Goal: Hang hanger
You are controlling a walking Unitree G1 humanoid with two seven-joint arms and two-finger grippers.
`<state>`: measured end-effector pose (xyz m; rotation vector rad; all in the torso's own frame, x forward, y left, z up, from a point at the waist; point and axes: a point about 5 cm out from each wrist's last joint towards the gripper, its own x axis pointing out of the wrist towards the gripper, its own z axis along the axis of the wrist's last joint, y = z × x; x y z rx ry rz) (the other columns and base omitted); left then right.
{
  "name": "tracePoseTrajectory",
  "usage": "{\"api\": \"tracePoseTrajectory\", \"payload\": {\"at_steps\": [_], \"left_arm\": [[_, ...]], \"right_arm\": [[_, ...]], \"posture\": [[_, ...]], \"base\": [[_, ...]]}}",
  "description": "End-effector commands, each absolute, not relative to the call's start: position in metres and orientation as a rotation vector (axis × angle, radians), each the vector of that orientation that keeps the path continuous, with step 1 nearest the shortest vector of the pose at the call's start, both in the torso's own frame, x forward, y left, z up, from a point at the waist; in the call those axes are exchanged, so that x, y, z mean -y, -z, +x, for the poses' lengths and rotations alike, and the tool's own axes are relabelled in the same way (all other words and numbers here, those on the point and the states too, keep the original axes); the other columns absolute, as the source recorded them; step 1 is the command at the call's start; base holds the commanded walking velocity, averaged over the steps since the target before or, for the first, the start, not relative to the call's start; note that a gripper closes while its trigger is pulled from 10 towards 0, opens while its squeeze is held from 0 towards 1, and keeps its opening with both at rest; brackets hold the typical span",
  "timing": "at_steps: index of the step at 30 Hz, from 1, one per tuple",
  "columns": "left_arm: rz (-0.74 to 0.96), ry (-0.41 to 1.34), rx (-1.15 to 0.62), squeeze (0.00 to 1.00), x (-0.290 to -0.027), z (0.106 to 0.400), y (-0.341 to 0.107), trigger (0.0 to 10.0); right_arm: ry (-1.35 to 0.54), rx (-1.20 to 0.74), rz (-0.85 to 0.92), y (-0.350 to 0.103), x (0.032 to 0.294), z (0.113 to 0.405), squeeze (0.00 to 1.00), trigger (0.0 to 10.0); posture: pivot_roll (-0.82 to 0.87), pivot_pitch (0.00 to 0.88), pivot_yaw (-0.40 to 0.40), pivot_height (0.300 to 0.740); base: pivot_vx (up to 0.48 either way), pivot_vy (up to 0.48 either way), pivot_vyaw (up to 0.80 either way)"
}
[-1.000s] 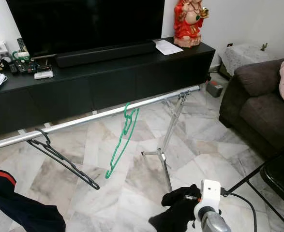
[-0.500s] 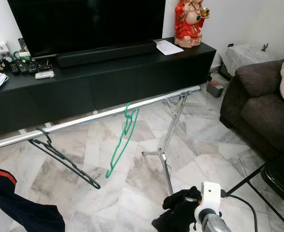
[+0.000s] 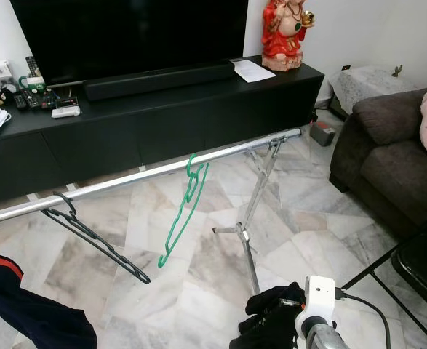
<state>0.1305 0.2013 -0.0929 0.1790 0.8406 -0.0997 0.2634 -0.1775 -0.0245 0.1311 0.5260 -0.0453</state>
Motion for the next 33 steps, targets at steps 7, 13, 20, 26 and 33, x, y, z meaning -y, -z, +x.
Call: {"api": "tracePoseTrajectory", "payload": {"at_steps": [7, 13, 20, 26, 33], "left_arm": [[0.185, 0.164, -0.779, 0.0, -0.194, 0.129, 0.091, 10.0], [0.182, 0.26, -0.297, 0.0, -0.198, 0.246, 0.01, 10.0], [0.183, 0.282, -0.188, 0.0, -0.191, 0.251, -0.007, 10.0], [0.179, 0.315, -0.165, 0.0, -0.19, 0.244, -0.013, 10.0], [0.199, 0.331, -0.214, 0.0, -0.202, 0.216, -0.01, 10.0]], "right_arm": [[0.039, -0.508, 0.125, 0.023, 0.179, 0.263, 0.0, 10.0], [0.04, -0.508, 0.126, 0.022, 0.179, 0.263, 0.0, 10.0], [0.04, -0.508, 0.121, 0.022, 0.181, 0.263, 0.0, 10.0], [0.035, -0.512, 0.12, 0.023, 0.179, 0.262, 0.0, 10.0], [0.03, -0.524, 0.119, 0.025, 0.177, 0.26, 0.0, 10.0]], "posture": [[-0.08, 0.119, -0.006, 0.74], [-0.08, 0.122, -0.008, 0.74], [-0.08, 0.126, -0.014, 0.74], [-0.08, 0.124, -0.017, 0.74], [-0.07, 0.128, -0.016, 0.74]], "base": [[0.0, 0.0, 0.0], [0.0, 0.0, 0.0], [0.0, 0.0, 0.0], [0.0, 0.0, 0.0], [0.0, 0.0, 0.0]]}}
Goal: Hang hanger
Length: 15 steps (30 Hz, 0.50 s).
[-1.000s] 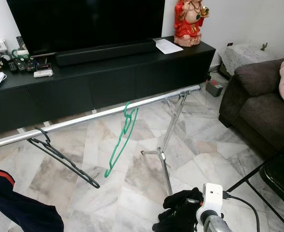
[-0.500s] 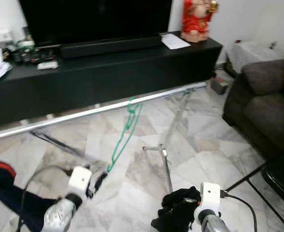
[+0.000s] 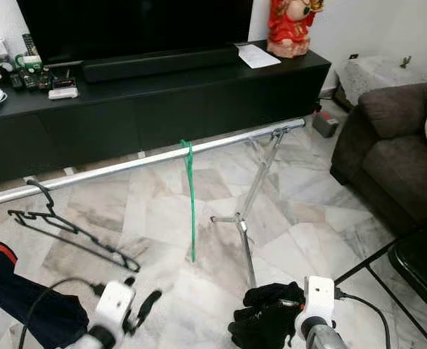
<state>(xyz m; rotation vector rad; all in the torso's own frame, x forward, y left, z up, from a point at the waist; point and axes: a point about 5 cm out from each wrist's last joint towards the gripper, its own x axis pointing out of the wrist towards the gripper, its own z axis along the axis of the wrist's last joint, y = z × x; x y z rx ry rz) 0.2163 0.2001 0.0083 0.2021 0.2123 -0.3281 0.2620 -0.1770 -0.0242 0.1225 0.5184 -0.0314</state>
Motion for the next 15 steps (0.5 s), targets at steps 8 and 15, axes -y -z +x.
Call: {"api": "tracePoseTrajectory", "payload": {"at_steps": [8, 15], "left_arm": [[0.217, 0.334, -0.3, 0.0, -0.209, 0.202, -0.003, 10.0], [0.206, 0.279, -0.319, 0.0, -0.207, 0.202, -0.003, 10.0]], "right_arm": [[0.021, -0.531, 0.118, 0.026, 0.174, 0.261, 0.0, 10.0], [0.019, -0.528, 0.118, 0.026, 0.173, 0.261, 0.0, 10.0]], "posture": [[-0.07, 0.124, -0.015, 0.74], [-0.07, 0.11, -0.013, 0.74]], "base": [[0.0, 0.0, 0.0], [0.0, 0.0, 0.0]]}}
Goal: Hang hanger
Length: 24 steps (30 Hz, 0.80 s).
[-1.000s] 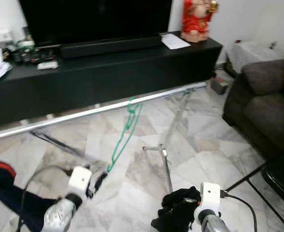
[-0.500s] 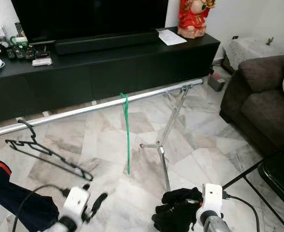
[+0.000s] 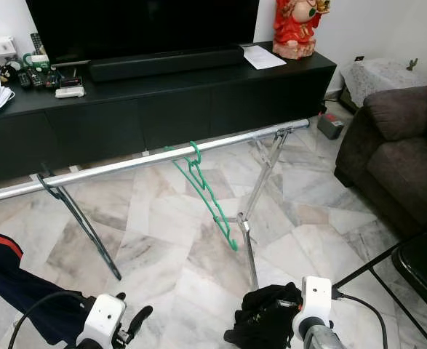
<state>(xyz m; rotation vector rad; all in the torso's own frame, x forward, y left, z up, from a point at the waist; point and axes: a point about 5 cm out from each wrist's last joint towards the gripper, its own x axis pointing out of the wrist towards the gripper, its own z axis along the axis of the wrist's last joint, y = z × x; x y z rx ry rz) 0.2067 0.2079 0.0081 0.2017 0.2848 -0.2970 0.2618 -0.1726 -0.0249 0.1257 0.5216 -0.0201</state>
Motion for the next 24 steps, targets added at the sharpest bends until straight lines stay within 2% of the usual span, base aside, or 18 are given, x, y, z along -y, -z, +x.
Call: {"api": "tracePoseTrajectory", "payload": {"at_steps": [1, 4, 24], "left_arm": [[0.203, 0.265, -0.32, 0.0, -0.2078, 0.202, -0.0029, 10.0], [0.2, 0.23, -0.332, 0.0, -0.2105, 0.2031, -0.002, 10.0], [0.223, 0.239, -0.345, 0.0, -0.2073, 0.2085, -0.0043, 10.0]], "right_arm": [[0.019, -0.528, 0.118, 0.0256, 0.1732, 0.2608, 0.0, 10.0], [0.019, -0.526, 0.119, 0.0257, 0.1731, 0.2606, 0.0, 10.0], [0.022, -0.527, 0.125, 0.0262, 0.1714, 0.2605, 0.0, 10.0]], "posture": [[-0.07, 0.11, -0.013, 0.74], [-0.07, 0.103, -0.012, 0.74], [-0.07, 0.09, -0.005, 0.74]], "base": [[0.0, 0.0, 0.0], [0.0, -0.097, 0.0], [0.0, -0.322, 0.0]]}}
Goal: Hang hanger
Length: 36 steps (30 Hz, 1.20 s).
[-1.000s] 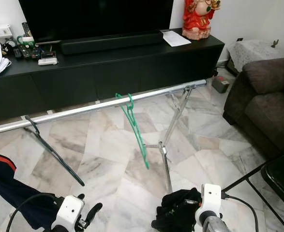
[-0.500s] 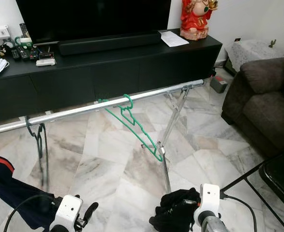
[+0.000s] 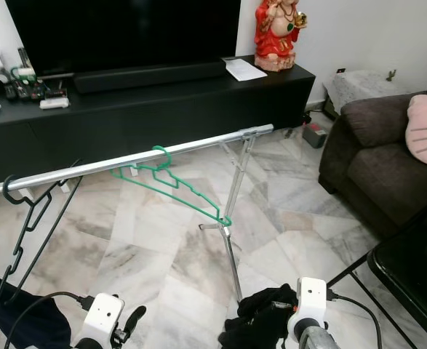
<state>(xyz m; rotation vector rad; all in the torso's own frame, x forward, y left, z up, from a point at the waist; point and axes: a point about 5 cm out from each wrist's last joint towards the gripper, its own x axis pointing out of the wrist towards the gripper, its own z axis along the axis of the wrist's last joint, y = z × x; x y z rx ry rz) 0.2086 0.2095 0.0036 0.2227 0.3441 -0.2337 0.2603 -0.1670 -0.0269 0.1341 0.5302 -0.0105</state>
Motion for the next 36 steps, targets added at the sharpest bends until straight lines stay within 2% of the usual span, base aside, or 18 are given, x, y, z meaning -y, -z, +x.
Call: {"api": "tracePoseTrajectory", "payload": {"at_steps": [1, 18, 36], "left_arm": [[0.223, 0.237, -0.344, 0.0, -0.2072, 0.2093, -0.0046, 10.0], [0.172, 0.198, -0.352, 0.0, -0.2052, 0.2144, -0.0052, 10.0], [0.167, 0.2, -0.353, 0.0, -0.2072, 0.2155, -0.0064, 10.0]], "right_arm": [[0.022, -0.527, 0.124, 0.0262, 0.1717, 0.2605, 0.0, 10.0], [0.021, -0.525, 0.126, 0.0252, 0.1714, 0.262, 0.0, 10.0], [0.013, -0.529, 0.131, 0.0262, 0.1678, 0.2613, 0.0, 10.0]], "posture": [[-0.07, 0.09, -0.005, 0.74], [-0.06, 0.105, -0.009, 0.74], [-0.06, 0.121, -0.003, 0.74]], "base": [[0.0, -0.319, 0.0], [0.0, -0.019, 0.0], [0.0, 0.469, 0.0]]}}
